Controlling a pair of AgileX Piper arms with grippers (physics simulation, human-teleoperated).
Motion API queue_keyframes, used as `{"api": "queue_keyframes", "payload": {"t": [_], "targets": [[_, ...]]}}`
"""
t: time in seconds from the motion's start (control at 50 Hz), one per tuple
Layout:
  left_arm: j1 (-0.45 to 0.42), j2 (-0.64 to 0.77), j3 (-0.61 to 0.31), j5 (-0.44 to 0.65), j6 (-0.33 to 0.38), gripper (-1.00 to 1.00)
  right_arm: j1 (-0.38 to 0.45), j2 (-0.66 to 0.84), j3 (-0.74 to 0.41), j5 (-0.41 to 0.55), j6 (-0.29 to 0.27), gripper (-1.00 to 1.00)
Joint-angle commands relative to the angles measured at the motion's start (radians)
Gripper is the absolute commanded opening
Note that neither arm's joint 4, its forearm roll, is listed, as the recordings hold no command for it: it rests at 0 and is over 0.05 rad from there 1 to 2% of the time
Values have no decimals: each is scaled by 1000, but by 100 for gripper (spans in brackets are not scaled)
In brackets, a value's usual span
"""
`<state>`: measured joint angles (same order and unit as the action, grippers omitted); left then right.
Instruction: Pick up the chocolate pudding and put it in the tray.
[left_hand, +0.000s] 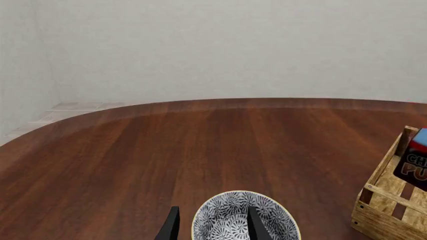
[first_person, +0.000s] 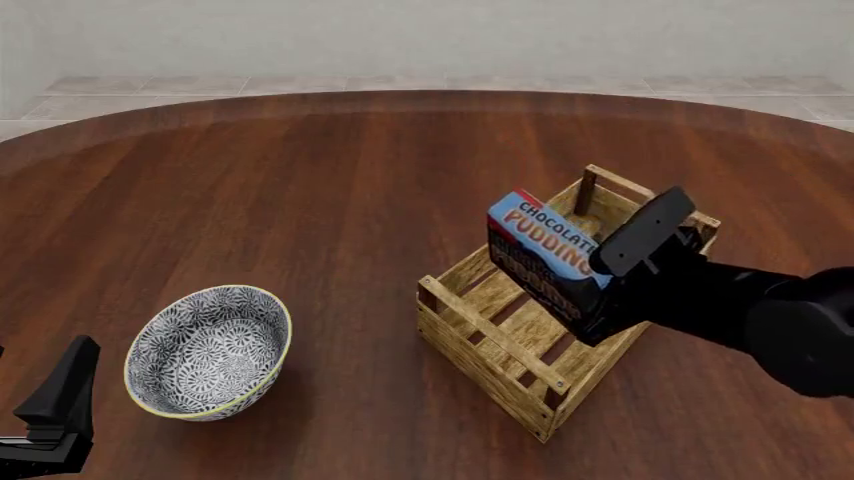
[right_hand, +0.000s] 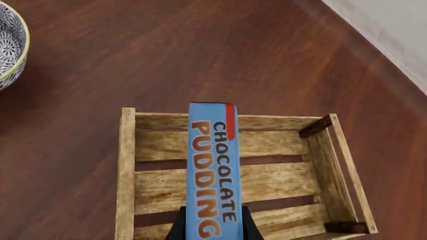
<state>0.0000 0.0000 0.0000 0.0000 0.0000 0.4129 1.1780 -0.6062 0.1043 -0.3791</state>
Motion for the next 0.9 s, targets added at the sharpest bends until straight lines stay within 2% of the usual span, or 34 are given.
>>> {"api": "queue_keyframes", "payload": {"t": [0.02, 0.9], "targets": [[0, 0, 0, 0, 0, 100, 6, 4, 20, -19, 26, -100], [0, 0, 0, 0, 0, 100, 24, 38, 70, -76, 62, -100]]}}
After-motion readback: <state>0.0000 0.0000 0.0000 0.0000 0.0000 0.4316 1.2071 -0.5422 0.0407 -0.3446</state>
